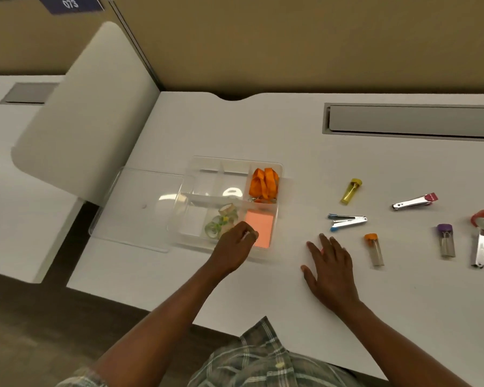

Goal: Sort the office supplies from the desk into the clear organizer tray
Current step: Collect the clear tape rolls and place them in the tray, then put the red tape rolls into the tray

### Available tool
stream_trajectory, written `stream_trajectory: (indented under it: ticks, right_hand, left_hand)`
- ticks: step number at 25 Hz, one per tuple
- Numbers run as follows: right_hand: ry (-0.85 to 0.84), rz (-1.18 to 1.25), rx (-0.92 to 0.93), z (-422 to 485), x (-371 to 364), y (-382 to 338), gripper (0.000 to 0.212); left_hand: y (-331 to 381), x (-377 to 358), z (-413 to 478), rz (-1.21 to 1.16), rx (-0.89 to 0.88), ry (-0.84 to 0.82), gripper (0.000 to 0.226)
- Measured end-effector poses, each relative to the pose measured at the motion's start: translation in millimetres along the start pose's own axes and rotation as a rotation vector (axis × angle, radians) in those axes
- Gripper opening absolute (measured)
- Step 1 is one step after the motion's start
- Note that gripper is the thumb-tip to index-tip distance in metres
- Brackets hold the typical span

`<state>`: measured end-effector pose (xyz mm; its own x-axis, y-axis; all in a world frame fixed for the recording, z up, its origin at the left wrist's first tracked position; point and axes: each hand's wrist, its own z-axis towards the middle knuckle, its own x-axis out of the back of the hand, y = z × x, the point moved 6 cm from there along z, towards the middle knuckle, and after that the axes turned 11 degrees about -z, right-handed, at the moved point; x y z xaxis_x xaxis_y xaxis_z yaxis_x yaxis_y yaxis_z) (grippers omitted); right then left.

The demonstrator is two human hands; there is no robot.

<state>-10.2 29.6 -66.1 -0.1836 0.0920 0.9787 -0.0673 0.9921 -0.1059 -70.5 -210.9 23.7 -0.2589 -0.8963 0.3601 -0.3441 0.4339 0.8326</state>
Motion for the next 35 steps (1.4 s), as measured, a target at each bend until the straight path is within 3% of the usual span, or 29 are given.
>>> stream_trajectory:
  ticks: [2,8,16,23,30,33,35]
  right_hand:
    - [0.034,-0.013,-0.01,1,0,-1,0.062]
    - [0.061,-0.034,-0.049,3,-3,-1,0.059]
    - [0.067,-0.055,-0.06,2,-3,-2,0.059]
    - [0.094,-0.02,-0.054,1,2,-4,0.055]
    - [0.11,0.216,-0.068,3,25,3,0.056]
    - [0.212,0.508,-0.154,2,50,0,0.047]
    - [0.247,0.676,-0.227,3,67,-5,0.044]
  left_hand:
    - [-4,31,12,0.113,-0.089,0.102,0.017]
    - [-28,104,35,0.464,-0.228,0.347,0.036]
    - [-29,91,51,0.513,-0.424,0.211,0.043]
    - [-26,82,50,0.584,-0.52,0.247,0.053]
    - [0,62,36,0.475,-0.552,0.443,0.049]
    - [32,20,23,0.333,-0.668,0.356,0.042]
    - [48,-17,13,0.183,-0.641,0.226,0.039]
